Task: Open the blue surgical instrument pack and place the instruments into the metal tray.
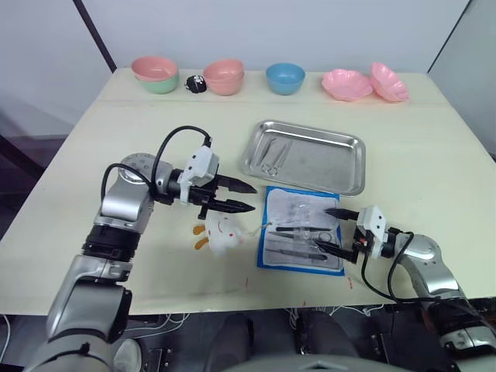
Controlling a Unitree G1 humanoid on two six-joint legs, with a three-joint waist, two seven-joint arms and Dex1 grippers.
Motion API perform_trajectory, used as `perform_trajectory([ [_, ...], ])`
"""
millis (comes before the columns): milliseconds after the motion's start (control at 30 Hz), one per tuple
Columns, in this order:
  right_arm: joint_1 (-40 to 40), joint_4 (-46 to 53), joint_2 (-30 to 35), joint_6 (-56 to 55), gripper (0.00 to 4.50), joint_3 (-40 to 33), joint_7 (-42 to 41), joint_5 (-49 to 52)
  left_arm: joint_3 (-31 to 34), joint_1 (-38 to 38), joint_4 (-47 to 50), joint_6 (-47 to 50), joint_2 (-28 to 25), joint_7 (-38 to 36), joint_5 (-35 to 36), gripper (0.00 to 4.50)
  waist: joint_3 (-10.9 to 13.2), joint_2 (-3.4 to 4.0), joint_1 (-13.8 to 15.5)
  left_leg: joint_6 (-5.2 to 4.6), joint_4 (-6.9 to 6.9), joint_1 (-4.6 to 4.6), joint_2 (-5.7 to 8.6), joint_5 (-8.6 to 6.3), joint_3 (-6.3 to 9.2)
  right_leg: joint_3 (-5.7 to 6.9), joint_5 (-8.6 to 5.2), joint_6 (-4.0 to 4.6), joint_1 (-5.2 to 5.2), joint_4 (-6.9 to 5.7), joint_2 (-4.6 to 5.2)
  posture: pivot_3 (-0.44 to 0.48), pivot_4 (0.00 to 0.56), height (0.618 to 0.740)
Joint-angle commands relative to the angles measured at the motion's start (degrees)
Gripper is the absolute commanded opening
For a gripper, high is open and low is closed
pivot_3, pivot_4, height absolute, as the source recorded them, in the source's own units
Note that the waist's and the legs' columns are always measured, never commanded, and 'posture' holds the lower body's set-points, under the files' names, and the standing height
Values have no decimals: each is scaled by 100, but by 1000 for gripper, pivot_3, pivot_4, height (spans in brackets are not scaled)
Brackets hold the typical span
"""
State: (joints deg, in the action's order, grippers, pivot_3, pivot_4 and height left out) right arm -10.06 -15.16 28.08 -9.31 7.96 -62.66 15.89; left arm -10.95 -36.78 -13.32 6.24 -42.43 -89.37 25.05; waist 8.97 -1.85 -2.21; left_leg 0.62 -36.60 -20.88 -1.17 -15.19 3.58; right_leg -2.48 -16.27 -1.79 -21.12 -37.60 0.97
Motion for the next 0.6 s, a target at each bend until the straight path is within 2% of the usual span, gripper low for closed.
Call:
perform_trajectory([
  [33,282,-711,179,140,4500,338,-245,-454,-223,-83,140,-84,-259,-313,422,1848,0,0,3,0,1,0,0,0,0,0,-1,1,0,0,0,0,150,740],
  [67,269,-725,205,123,4500,345,-306,-464,-273,-95,136,-108,-293,-313,449,1848,1,-1,6,-1,4,0,0,0,0,0,-2,3,0,1,0,0,150,740],
  [100,251,-743,225,92,4500,340,-375,-456,-352,-102,158,-106,-358,-313,533,2398,2,1,10,-1,6,-2,1,-1,0,1,-2,4,-1,1,0,0,150,740],
  [133,235,-765,244,68,4500,331,-437,-445,-406,-110,175,-92,-396,-313,606,2675,3,4,12,-3,7,-2,3,-2,-1,4,-2,4,-1,1,0,0,150,740],
  [267,193,-816,321,20,4500,304,-736,-344,-624,-153,225,-176,-567,-313,836,4366,6,8,38,-9,9,-5,9,-6,0,11,-3,4,-3,1,0,0,150,740],
  [600,124,-972,361,-183,4500,290,-988,-293,-1099,-521,82,-540,-992,-313,1341,4366,5,4,113,-20,9,-39,31,-12,-5,14,4,15,-33,0,-6,0,150,740],
])
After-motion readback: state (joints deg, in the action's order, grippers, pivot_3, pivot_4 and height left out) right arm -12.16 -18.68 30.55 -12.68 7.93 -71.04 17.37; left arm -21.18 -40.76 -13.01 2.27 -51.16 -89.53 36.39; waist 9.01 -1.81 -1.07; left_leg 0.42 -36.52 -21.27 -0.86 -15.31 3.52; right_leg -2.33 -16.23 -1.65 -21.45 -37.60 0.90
